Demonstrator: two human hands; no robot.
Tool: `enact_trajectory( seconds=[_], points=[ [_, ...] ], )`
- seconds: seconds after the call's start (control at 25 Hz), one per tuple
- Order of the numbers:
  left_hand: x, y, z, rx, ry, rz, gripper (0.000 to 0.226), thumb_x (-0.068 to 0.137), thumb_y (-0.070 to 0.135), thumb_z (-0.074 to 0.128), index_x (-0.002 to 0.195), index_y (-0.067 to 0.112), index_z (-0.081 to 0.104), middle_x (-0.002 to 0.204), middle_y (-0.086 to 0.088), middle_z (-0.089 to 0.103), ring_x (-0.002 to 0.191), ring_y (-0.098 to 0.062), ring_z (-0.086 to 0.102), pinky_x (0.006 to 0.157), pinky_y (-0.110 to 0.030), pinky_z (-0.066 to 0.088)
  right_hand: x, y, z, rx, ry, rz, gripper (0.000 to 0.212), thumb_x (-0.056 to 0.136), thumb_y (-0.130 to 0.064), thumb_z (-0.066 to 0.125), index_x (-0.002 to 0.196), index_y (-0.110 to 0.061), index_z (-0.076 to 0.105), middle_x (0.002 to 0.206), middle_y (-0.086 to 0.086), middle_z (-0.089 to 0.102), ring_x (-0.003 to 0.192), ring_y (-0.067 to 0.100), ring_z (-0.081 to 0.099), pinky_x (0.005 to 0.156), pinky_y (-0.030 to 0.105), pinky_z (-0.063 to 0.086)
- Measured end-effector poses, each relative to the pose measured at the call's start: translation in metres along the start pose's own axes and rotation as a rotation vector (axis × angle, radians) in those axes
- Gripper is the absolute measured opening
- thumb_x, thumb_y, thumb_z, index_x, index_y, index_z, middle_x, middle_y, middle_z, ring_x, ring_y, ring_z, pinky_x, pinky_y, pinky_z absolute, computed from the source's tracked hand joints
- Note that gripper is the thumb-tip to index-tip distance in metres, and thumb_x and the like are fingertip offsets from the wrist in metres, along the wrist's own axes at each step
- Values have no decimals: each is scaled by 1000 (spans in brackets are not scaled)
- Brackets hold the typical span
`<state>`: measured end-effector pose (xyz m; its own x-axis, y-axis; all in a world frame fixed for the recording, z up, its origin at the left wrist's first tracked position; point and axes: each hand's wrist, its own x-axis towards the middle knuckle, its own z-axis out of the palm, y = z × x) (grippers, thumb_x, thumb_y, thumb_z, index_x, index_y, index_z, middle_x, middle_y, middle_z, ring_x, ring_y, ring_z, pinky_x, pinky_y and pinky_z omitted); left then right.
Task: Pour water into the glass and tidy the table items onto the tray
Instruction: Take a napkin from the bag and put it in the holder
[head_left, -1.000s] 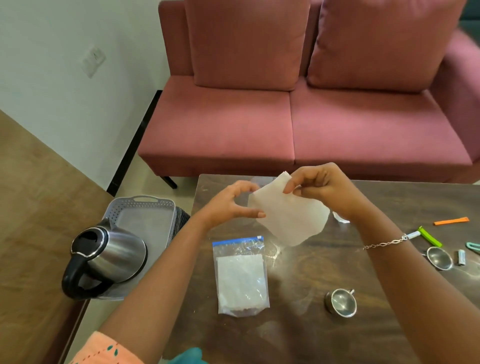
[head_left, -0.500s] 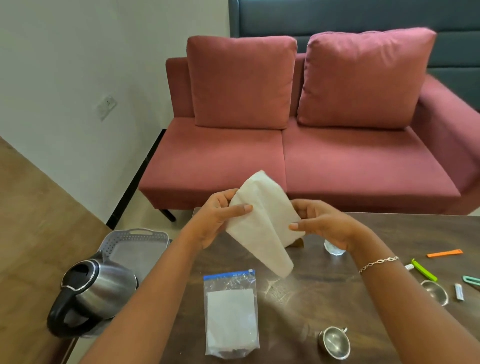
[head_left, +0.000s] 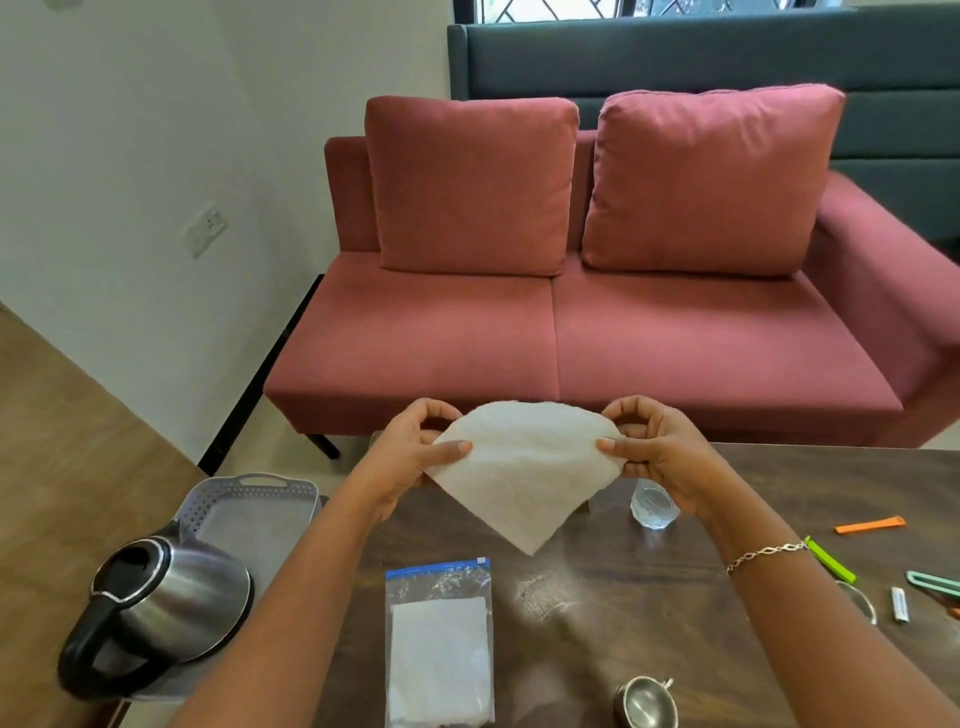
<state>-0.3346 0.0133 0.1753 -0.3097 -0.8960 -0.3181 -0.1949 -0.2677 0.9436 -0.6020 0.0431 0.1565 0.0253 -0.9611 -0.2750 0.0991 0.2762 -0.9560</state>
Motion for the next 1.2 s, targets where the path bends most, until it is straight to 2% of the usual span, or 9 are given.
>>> enact_trajectory(
  seconds=[0.16,0.32,0.64,0.72,0.76,0.88,1.0,1.08,1.2],
  points=[
    [-2,-5,3,-17,-23,38,35,79,-3,67,100,20,52,87,-11,63,82,-25,62,61,-28,53,-2,-1,-7,-55,38,-101,22,76,9,64,80,-11,56,71,12,60,63,20,59,50,25,54],
    [-4,-7,9,102,-15,91,29,74,-13,67,89,12,64,100,-12,59,89,-29,61,60,-22,58,-3,0,-12,-85,51,-204,24,74,13,64,78,-10,70,76,8,69,70,19,63,57,22,55],
    [-2,-3,16,274,165,176,14,78,6,70,70,17,65,93,-3,63,83,-15,57,74,-27,49,-8,5,-21,-386,185,-326,17,75,0,70,73,-17,69,88,2,60,74,16,54,66,17,50],
    [-5,3,18,167,68,153,9,72,14,66,66,13,59,101,-4,67,90,-14,59,79,-24,44,-12,3,-23,-224,116,-280,6,73,-9,72,74,-11,67,100,4,64,85,18,60,71,18,52],
    [-7,6,18,123,-18,125,7,70,16,62,67,12,58,99,-6,68,90,-15,60,80,-25,43,-14,2,-25,-117,79,-264,16,69,-19,76,75,-9,65,96,5,66,83,18,61,70,18,52],
    [-10,9,19,244,-279,4,20,69,19,67,86,11,61,94,-6,65,90,-16,57,83,-26,41,-18,-9,-24,14,53,-311,17,74,-16,74,77,-7,60,66,-4,65,60,7,58,58,16,50],
    [-8,9,31,417,-323,32,49,73,24,77,117,19,55,122,7,58,114,-5,53,100,-25,41,-21,-33,-16,-301,35,-426,16,82,0,63,74,-13,56,60,-6,60,58,8,53,56,20,45],
    [-6,15,46,350,-260,183,55,73,26,76,123,24,52,128,10,55,122,-2,48,107,-28,37,-24,-49,-9,-617,-7,-490,14,82,-6,65,75,-15,56,64,2,59,60,16,49,59,30,41],
    [-2,25,69,218,-257,330,54,73,19,76,122,21,54,126,6,59,122,-3,50,106,-27,38,-31,-69,1,-896,-72,-569,6,81,-10,66,82,-13,61,73,6,61,65,23,51,60,27,40]
  ],
)
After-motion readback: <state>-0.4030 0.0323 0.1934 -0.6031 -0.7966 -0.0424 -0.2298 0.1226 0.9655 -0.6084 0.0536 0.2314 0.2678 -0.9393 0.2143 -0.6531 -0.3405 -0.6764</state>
